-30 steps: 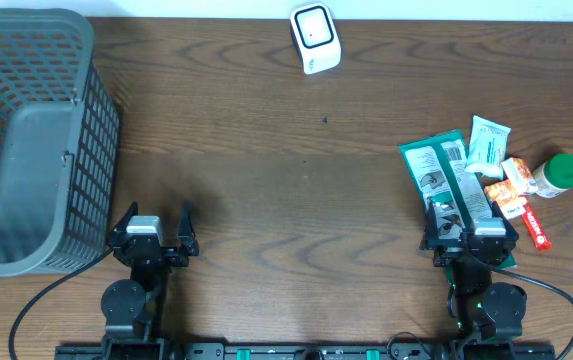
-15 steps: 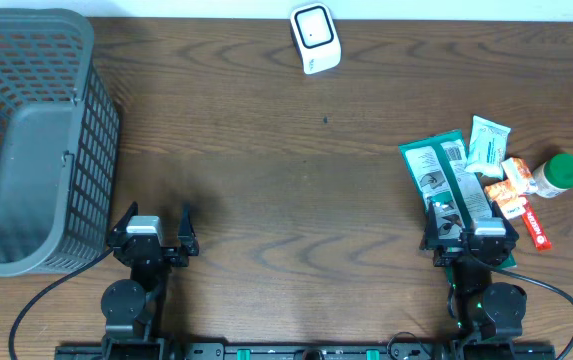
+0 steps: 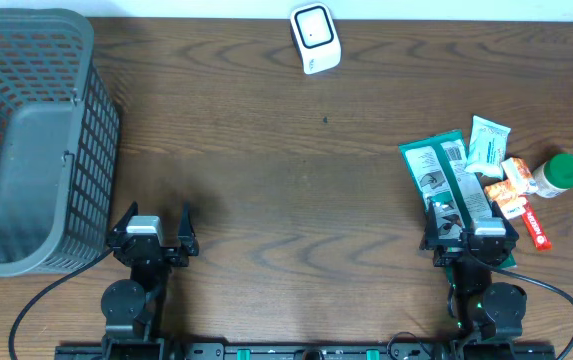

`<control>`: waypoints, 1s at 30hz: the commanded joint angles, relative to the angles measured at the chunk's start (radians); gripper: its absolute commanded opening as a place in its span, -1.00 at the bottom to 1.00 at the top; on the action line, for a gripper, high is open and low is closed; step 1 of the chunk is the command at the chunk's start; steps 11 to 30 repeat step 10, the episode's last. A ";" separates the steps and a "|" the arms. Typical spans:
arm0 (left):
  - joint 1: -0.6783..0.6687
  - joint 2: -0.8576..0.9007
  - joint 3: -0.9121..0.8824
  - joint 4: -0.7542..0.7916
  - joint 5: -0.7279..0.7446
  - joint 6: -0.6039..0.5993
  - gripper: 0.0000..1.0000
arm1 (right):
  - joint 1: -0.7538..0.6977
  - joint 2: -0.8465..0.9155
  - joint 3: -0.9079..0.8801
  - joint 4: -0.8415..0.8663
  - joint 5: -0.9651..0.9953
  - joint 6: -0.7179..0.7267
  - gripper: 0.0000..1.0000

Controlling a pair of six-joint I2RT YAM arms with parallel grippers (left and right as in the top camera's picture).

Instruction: Scan the item barcode

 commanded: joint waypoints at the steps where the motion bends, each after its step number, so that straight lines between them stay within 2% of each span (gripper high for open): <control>1: -0.002 -0.005 -0.008 -0.046 0.011 0.013 0.75 | -0.003 -0.007 -0.001 -0.003 0.010 0.015 0.98; 30: -0.002 -0.005 -0.008 -0.046 0.011 0.014 0.75 | -0.003 -0.007 -0.001 -0.003 0.010 0.015 0.99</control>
